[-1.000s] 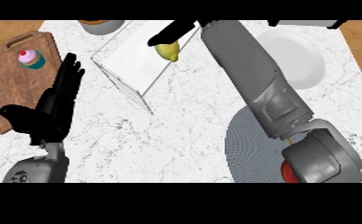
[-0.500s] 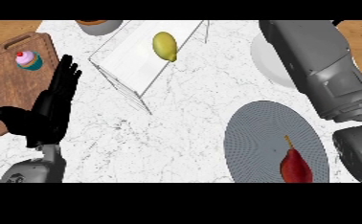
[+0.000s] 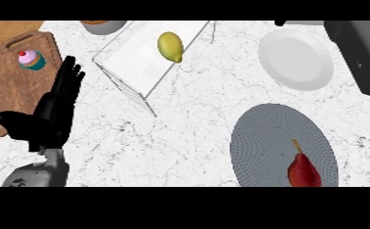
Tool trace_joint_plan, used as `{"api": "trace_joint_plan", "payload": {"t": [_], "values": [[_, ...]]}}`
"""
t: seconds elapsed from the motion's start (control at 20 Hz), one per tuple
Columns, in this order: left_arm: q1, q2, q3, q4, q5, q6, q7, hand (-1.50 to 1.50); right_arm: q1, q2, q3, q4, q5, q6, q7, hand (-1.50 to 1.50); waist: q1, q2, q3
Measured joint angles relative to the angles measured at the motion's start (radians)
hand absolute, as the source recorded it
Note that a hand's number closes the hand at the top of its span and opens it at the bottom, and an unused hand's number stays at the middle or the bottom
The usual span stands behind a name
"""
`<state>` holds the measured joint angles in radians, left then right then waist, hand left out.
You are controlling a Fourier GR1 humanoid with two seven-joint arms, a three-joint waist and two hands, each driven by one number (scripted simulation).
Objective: Pick the lemon from the placemat and place it in the tiered shelf
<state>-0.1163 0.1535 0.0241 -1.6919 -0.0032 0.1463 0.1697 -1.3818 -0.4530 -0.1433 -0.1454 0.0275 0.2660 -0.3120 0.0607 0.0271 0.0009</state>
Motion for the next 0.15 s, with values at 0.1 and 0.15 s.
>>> {"api": "trace_joint_plan", "payload": {"t": [0.1,0.15], "values": [[-0.018,-0.001,0.000,0.012,-0.003,0.001,0.003,0.00,0.011,-0.025,-0.007,0.002,-0.003,0.039,-0.017,-1.50,0.001,0.002,0.000],[-0.020,-0.004,-0.003,0.014,-0.003,0.001,0.002,0.00,0.022,-0.036,-0.008,0.004,-0.003,0.053,-0.032,-1.50,0.003,0.003,0.000]]}}
